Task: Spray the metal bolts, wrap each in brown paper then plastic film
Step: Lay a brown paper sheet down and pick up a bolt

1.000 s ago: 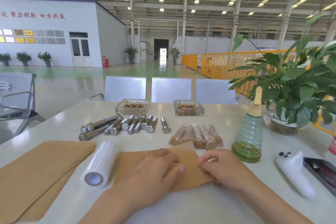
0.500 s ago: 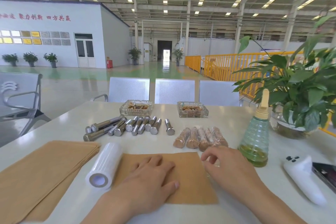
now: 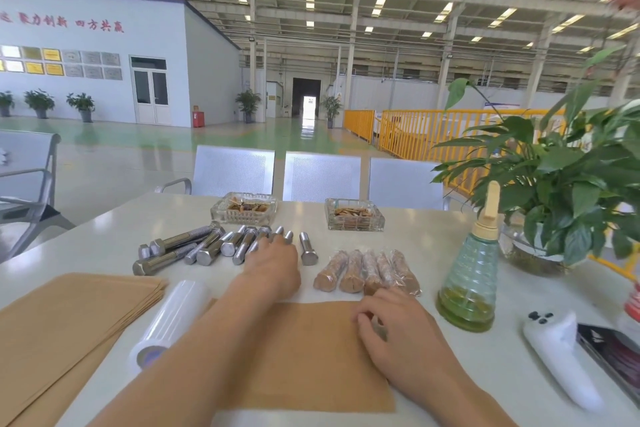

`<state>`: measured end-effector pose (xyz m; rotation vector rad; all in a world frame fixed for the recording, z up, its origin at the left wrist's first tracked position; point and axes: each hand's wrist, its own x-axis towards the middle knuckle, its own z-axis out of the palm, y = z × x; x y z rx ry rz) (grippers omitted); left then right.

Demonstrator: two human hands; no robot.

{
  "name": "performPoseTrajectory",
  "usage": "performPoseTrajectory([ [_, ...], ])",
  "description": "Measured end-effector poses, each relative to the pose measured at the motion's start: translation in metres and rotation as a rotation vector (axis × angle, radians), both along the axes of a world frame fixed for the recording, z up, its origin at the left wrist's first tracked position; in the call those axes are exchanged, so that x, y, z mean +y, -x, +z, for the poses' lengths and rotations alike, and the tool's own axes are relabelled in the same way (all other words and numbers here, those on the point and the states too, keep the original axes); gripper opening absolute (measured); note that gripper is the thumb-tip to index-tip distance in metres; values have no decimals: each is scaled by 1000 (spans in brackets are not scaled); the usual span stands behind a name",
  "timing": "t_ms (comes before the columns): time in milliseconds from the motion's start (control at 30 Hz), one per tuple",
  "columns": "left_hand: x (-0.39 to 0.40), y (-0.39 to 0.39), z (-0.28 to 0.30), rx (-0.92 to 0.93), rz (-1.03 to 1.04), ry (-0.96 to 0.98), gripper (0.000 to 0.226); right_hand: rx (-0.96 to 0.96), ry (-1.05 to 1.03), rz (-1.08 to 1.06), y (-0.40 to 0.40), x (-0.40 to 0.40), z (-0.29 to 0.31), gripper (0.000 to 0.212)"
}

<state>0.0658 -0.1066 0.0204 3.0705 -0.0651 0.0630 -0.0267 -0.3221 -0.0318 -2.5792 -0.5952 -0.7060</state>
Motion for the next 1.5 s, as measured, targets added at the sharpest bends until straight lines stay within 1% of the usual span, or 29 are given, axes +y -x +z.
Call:
performPoseTrajectory([
  [133, 4, -4, -8, -137, 90, 58, 58, -6, 15, -1, -2, 2, -2, 21],
  [200, 4, -3, -6, -137, 164, 28, 54, 2, 15, -8, -3, 2, -2, 21],
  [233, 4, -4, -6, -122, 182, 3, 47, 7, 15, -13, -3, 2, -2, 21],
  [300, 5, -2, -5, -112, 182, -32, 35, 23, 13, -22, -2, 0, -2, 19],
  [333, 6, 1, -3, -115, 168, -40, 33, 35, 8, -25, -2, 0, -2, 19],
  [467, 18, 20, 10, -181, 61, 12, 35, 55, 35, -28, 1, 2, 0, 18],
  [567, 29, 46, 10, -215, -141, 193, 23, 61, 42, -34, 1, 4, 1, 16],
  [633, 34, 70, 2, -192, -283, 287, 14, 61, 13, -33, 3, 4, 2, 19],
  [667, 36, 82, -4, -179, -328, 325, 14, 59, -2, -37, 3, 3, 2, 21],
  [800, 39, 107, -26, -186, -445, 399, 20, 41, -2, -91, 2, 3, 1, 24],
  [933, 36, 112, -32, -216, -456, 454, 22, 38, -10, -96, 1, 2, 2, 23],
  [1000, 37, 114, -35, -221, -444, 504, 23, -15, -103, -119, 2, 1, 7, 22],
  [1033, 38, 114, -36, -232, -439, 531, 23, -82, -199, -145, 3, -2, 12, 21],
  [1100, 41, 116, -38, -255, -425, 580, 22, -279, -420, -231, 7, -12, 28, 22],
  [1167, 43, 116, -41, -284, -408, 605, 17, -462, -595, -341, 9, -30, 51, 31],
  [1200, 43, 116, -42, -291, -406, 600, 14, -503, -661, -407, 8, -41, 63, 38],
  [1233, 43, 116, -42, -296, -408, 595, 11, -501, -709, -477, 5, -52, 73, 47],
  [1267, 42, 116, -43, -300, -410, 595, 10, -459, -738, -542, 2, -61, 81, 56],
  [1300, 42, 115, -43, -304, -412, 598, 10, -384, -752, -588, -2, -68, 87, 66],
  [1367, 43, 114, -43, -305, -409, 599, 12, -186, -771, -607, -13, -80, 94, 83],
  [1433, 44, 113, -44, -303, -405, 598, 15, -22, -827, -560, -24, -88, 97, 86],
  [1500, 45, 113, -44, -302, -404, 598, 17, 45, -865, -537, -31, -92, 97, 76],
])
